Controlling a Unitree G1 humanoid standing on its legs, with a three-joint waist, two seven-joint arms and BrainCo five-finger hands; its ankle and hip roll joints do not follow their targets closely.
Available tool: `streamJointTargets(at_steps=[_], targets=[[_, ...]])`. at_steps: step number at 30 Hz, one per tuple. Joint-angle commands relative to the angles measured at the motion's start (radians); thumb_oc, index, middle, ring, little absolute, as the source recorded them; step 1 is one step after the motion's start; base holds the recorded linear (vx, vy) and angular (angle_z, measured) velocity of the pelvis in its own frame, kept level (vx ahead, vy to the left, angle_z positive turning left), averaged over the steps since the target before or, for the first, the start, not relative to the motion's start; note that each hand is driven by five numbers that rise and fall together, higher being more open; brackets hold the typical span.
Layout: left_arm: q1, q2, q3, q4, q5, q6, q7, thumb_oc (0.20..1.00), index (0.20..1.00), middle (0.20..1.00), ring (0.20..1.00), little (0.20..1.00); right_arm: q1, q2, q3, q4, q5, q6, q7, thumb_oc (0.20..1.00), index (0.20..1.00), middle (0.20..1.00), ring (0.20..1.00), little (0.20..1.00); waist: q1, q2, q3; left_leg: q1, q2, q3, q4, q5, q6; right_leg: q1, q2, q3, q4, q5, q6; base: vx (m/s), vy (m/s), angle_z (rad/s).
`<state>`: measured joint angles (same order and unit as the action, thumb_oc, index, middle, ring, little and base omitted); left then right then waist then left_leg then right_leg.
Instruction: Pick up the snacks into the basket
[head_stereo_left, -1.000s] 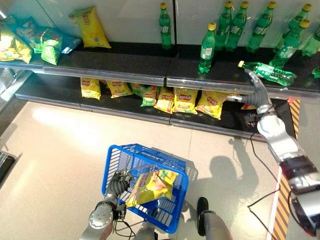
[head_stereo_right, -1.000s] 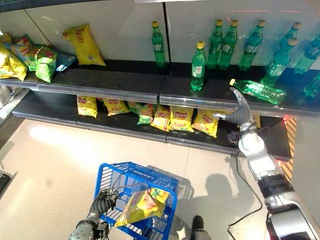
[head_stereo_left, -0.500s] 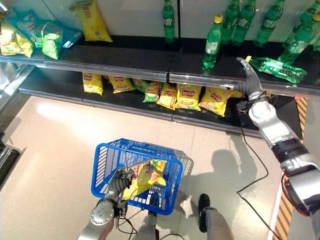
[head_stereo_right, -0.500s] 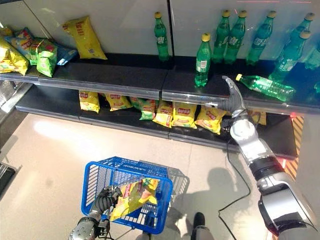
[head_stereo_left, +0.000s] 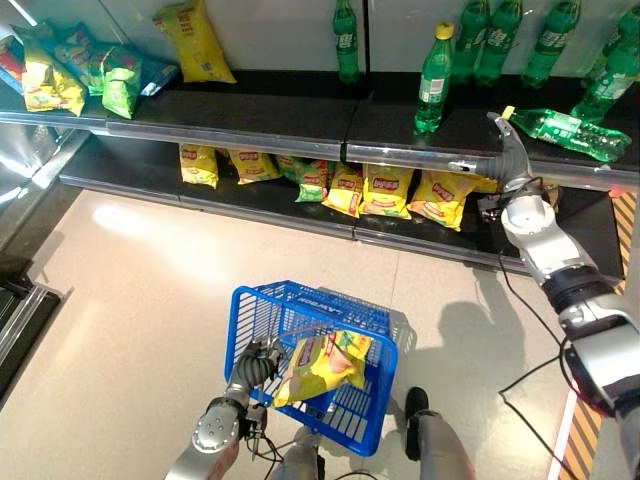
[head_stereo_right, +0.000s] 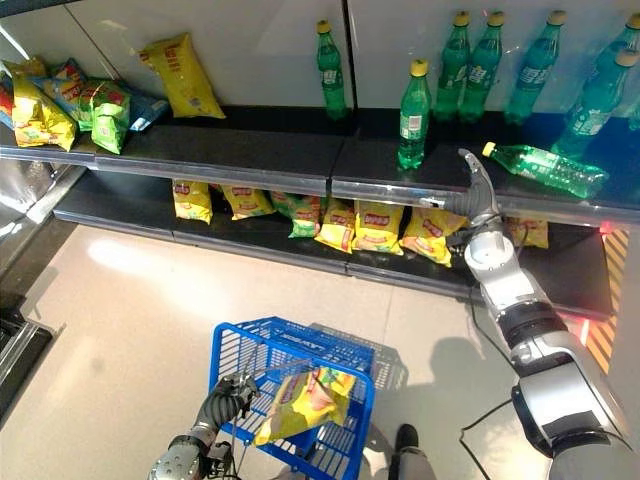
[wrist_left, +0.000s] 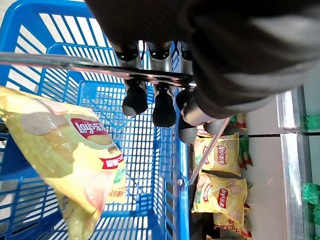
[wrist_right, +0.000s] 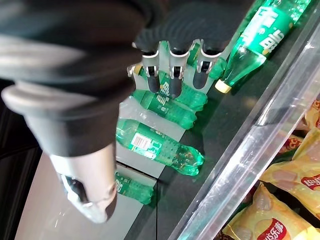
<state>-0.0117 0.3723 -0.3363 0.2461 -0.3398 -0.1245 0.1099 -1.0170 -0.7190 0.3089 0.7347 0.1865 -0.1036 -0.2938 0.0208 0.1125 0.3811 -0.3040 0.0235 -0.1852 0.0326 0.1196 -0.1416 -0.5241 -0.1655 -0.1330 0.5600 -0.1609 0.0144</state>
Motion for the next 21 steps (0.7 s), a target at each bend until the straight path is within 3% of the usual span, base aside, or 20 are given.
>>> streamJointTargets(at_steps=[1,5,6,7,8,10,11,12,13,15,17,18,20,21], targets=[[-0.030,0.067,0.026,-0.128,-0.004,-0.122,0.014,0.200,0.200,0.200,0.200,0.200,-0.013,-0.017,-0.004,-0.024,0.014,-0.047,-0.020,1.000,1.000,1.000,1.000,1.000,0.024,-0.052,-0.047,0.109,-0.030,0.008,0.015,-0.138,0.040,0.092,-0.022,0.065,-0.200,0.077,0.133,0.04,-0.052,0.15],[-0.010,0.083,0.076,-0.114,-0.015,-0.124,0.025,0.200,0.200,0.200,0.200,0.200,0.008,-0.009,-0.002,-0.025,0.021,-0.050,-0.013,1.000,1.000,1.000,1.000,1.000,0.026,-0.081,-0.055,0.103,-0.009,0.009,0.104,-0.162,0.025,0.128,0.019,0.084,-0.215,0.049,0.105,0.07,-0.187,0.16],[0.007,0.092,0.108,-0.106,-0.026,-0.124,0.035,0.200,0.200,0.200,0.200,0.200,0.021,0.014,0.001,-0.038,0.035,-0.057,-0.012,1.000,1.000,1.000,1.000,1.000,0.043,-0.099,-0.032,0.055,0.004,0.013,0.281,-0.110,0.009,0.172,0.051,0.093,-0.222,0.029,0.073,0.04,-0.180,0.11],[0.006,0.093,0.109,-0.106,-0.026,-0.123,0.035,0.200,0.200,0.200,0.200,0.200,0.020,0.014,0.000,-0.038,0.035,-0.057,-0.012,1.000,1.000,1.000,1.000,1.000,0.043,-0.099,-0.034,0.050,0.004,0.012,0.281,-0.106,0.009,0.170,0.051,0.093,-0.227,0.036,0.073,0.11,-0.401,-0.02],[0.008,0.101,0.132,-0.097,-0.020,-0.122,0.043,0.200,0.200,0.200,0.200,0.200,0.030,0.021,-0.005,-0.045,0.041,-0.063,-0.001,1.000,1.000,1.000,1.000,1.000,0.090,-0.111,0.005,-0.016,-0.018,-0.017,0.453,-0.044,0.028,0.220,0.065,0.099,-0.227,0.024,0.048,0.04,-0.212,-0.16],[0.010,0.094,0.138,-0.092,-0.022,-0.124,0.045,0.200,0.200,0.200,0.200,0.200,0.032,0.022,0.000,-0.050,0.036,-0.059,0.003,1.000,1.000,1.000,1.000,1.000,0.095,-0.115,0.006,-0.029,-0.033,-0.009,0.477,-0.050,0.040,0.235,0.066,0.093,-0.235,0.020,0.041,0.14,-0.211,-0.14],[0.001,0.084,0.143,-0.066,-0.025,-0.123,0.062,0.200,0.200,0.200,0.200,0.200,0.036,0.021,-0.011,-0.047,0.049,-0.056,-0.003,1.000,1.000,1.000,1.000,1.000,0.106,-0.101,0.012,-0.090,-0.031,0.048,0.385,-0.081,0.042,0.275,0.078,0.076,-0.226,-0.022,0.038,0.19,-0.143,0.00],[0.000,0.084,0.143,-0.066,-0.025,-0.123,0.062,0.200,0.200,0.200,0.200,0.200,0.036,0.021,-0.011,-0.047,0.049,-0.056,-0.003,1.000,1.000,1.000,1.000,1.000,0.107,-0.102,0.011,-0.090,-0.031,0.049,0.380,-0.076,0.042,0.273,0.078,0.077,-0.229,-0.019,0.039,0.38,-0.110,0.14],[-0.002,0.083,0.138,-0.061,-0.013,-0.119,0.065,0.200,0.200,0.200,0.200,0.200,0.045,0.005,-0.011,-0.043,0.054,-0.057,-0.003,1.000,1.000,1.000,1.000,1.000,0.128,-0.067,0.004,-0.132,-0.026,0.088,0.187,0.021,0.023,0.310,0.134,0.073,-0.238,-0.038,0.042,0.35,-0.047,0.43],[-0.007,0.088,0.130,-0.049,0.006,-0.118,0.076,0.200,0.200,0.200,0.200,0.200,0.055,0.010,-0.010,-0.041,0.053,-0.060,-0.004,1.000,1.000,1.000,1.000,1.000,0.146,-0.049,-0.005,-0.205,-0.019,0.124,0.019,0.070,0.007,0.349,0.174,0.079,-0.266,-0.066,0.047,0.39,-0.026,0.36],[-0.002,0.091,0.131,-0.051,0.009,-0.116,0.082,0.200,0.200,0.200,0.200,0.200,0.056,0.014,-0.004,-0.037,0.045,-0.057,-0.006,1.000,1.000,1.000,1.000,1.000,0.157,-0.065,-0.015,-0.207,-0.023,0.122,-0.025,0.081,0.004,0.380,0.163,0.103,-0.273,-0.089,0.052,0.40,0.088,-0.51],[0.031,0.085,0.139,-0.055,-0.003,-0.113,0.087,0.200,0.200,0.200,0.200,0.200,0.062,0.031,0.010,-0.044,0.021,-0.048,-0.007,1.000,1.000,1.000,1.000,1.000,0.155,-0.057,-0.039,-0.171,-0.005,0.139,0.034,0.066,0.029,0.418,0.150,0.118,-0.251,-0.135,0.066,0.44,0.159,-0.88],[0.054,0.086,0.145,-0.083,-0.005,-0.111,0.082,0.200,0.200,0.200,0.200,0.200,0.067,0.039,0.016,-0.079,-0.007,-0.040,0.008,1.000,1.000,1.000,1.000,1.000,0.167,-0.050,-0.042,-0.146,-0.001,0.136,0.029,0.084,0.041,0.415,0.139,0.121,-0.208,-0.146,0.074,0.40,0.233,-0.75],[0.057,0.087,0.148,-0.099,0.000,-0.111,0.082,0.200,0.200,0.200,0.200,0.200,0.111,0.052,-0.005,-0.134,-0.046,-0.040,0.003,1.000,1.000,1.000,1.000,1.000,0.164,-0.087,-0.042,-0.125,-0.037,0.142,0.070,0.049,0.081,0.391,0.078,0.128,-0.082,-0.071,0.116,0.50,0.316,-0.89]])
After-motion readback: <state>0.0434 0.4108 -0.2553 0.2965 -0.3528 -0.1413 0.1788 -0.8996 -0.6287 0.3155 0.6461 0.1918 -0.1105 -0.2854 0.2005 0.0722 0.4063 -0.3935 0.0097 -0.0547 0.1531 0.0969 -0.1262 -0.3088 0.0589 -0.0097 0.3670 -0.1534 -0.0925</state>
